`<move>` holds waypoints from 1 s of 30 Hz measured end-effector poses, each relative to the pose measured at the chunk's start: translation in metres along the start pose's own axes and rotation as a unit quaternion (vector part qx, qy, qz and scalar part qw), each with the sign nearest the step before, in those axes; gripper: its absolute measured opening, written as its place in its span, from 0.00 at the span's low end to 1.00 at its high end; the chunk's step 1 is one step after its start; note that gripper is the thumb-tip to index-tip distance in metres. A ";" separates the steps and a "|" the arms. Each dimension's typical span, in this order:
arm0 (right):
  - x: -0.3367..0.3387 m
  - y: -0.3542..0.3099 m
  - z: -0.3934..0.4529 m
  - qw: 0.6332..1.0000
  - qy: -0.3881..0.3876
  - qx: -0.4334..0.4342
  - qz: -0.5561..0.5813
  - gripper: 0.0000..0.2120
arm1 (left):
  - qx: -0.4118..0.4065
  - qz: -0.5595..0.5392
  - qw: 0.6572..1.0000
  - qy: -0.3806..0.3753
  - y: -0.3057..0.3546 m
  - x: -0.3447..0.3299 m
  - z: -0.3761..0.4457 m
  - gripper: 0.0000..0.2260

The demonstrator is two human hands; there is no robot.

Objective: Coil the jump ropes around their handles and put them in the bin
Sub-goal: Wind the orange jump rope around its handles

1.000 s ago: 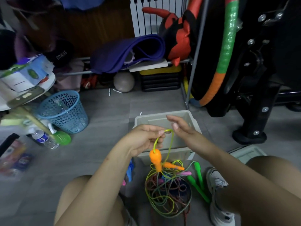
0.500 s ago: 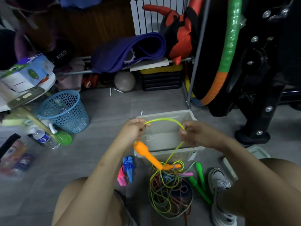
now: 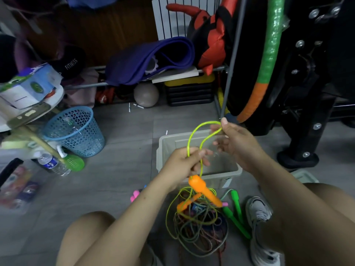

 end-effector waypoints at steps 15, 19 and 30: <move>0.022 0.031 -0.017 0.834 -0.338 -0.129 -0.417 0.05 | -0.029 -0.012 0.970 0.239 0.009 0.071 0.005 0.13; 0.026 0.020 -0.011 0.935 -0.221 -0.062 -0.270 0.04 | -0.034 0.192 0.961 0.195 0.007 0.065 0.006 0.18; 0.005 0.002 -0.007 0.983 -0.148 0.088 0.061 0.18 | -0.017 0.139 0.990 0.020 -0.015 -0.009 0.006 0.02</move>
Point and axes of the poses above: each hand's wrist, its own z-axis towards the middle knuckle, its own x-axis out of the back of the hand, y = z × x, the point moved 2 cm from there along z, towards the middle knuckle, and after that the axes turned 3 degrees about y, right-handed, at the moved point
